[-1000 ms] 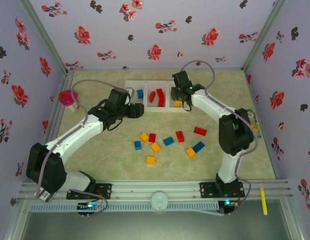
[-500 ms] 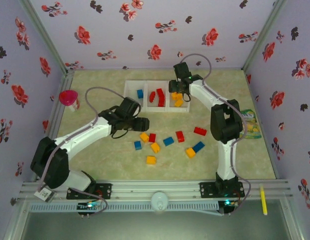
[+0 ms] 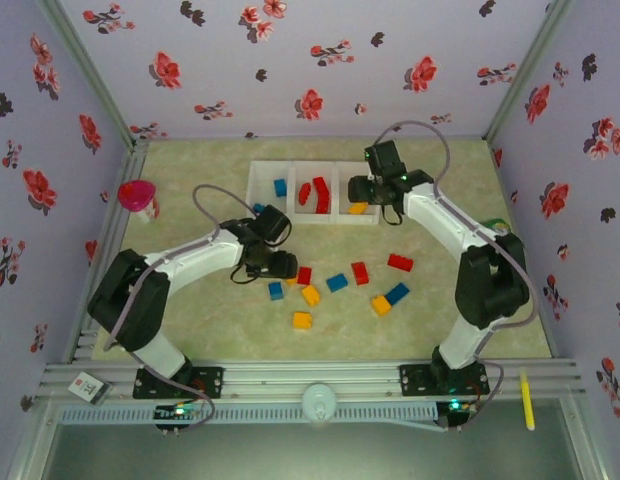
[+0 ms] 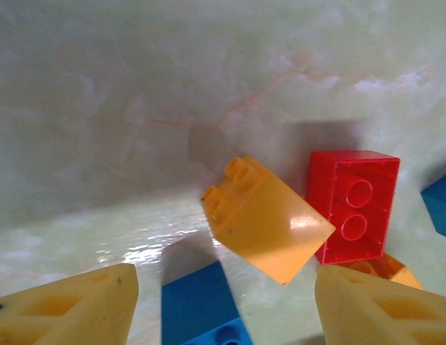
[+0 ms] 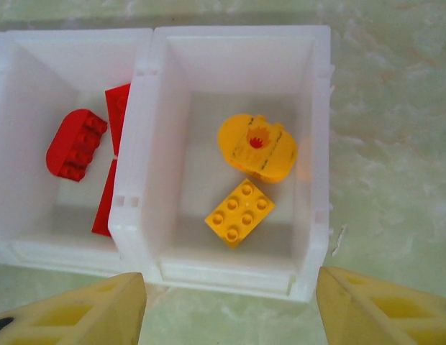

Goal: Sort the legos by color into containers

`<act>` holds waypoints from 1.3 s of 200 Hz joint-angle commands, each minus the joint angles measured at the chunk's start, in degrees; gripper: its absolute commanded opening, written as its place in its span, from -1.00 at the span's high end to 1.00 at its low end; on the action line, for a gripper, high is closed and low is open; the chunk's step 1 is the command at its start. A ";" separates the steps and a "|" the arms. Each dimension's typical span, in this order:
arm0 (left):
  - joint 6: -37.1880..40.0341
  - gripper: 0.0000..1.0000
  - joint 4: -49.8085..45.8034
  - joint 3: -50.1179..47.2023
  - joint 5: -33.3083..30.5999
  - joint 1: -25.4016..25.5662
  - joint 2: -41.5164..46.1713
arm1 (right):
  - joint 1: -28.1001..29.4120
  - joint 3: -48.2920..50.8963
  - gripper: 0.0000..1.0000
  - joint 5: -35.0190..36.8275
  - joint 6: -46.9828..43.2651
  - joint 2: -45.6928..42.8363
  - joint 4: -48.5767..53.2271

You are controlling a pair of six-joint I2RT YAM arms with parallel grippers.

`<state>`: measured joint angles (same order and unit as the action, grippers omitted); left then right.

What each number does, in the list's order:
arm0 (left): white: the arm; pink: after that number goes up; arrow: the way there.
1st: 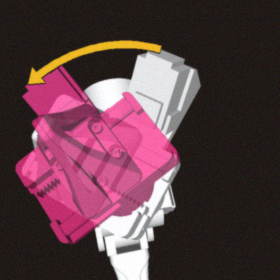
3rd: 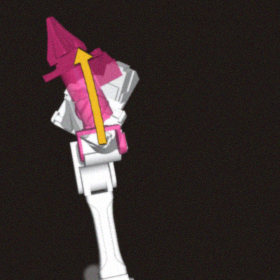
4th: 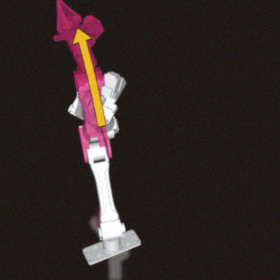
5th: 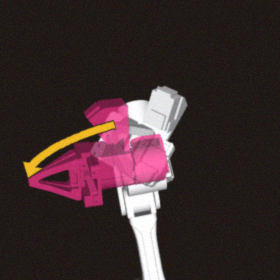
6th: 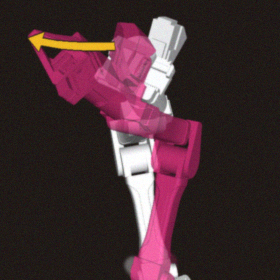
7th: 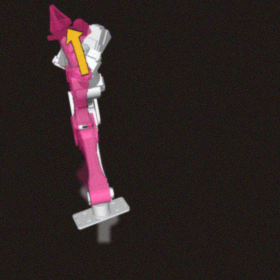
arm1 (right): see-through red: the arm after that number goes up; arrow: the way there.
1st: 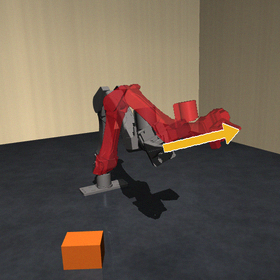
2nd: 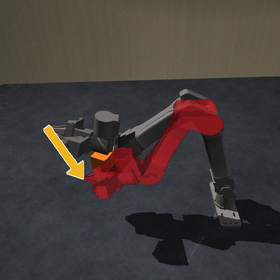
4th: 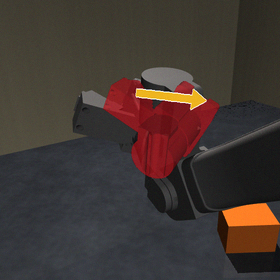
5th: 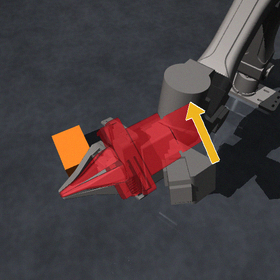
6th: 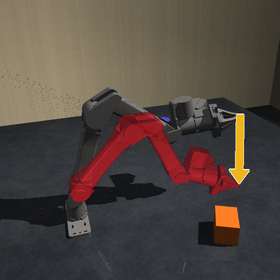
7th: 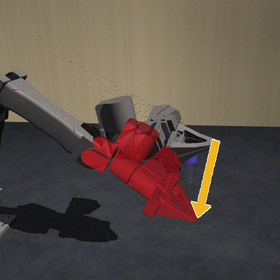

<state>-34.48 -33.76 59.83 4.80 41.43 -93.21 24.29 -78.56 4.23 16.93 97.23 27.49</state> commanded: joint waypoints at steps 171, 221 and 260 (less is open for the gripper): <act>0.00 0.08 4.48 7.08 0.47 -0.91 -11.18 | 1.63 10.76 -0.32 4.12 2.67 -8.72 0.60; 2.69 0.33 1.23 8.76 -2.87 -0.90 -12.08 | 1.63 10.87 -0.32 4.34 2.63 -8.84 0.73; 5.18 0.40 0.80 9.55 -4.45 -0.92 -11.81 | 1.64 10.96 -0.32 4.34 2.82 -8.81 0.53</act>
<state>-32.38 -30.70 67.51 2.94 40.86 -104.18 25.52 -68.40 7.33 18.63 89.93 27.38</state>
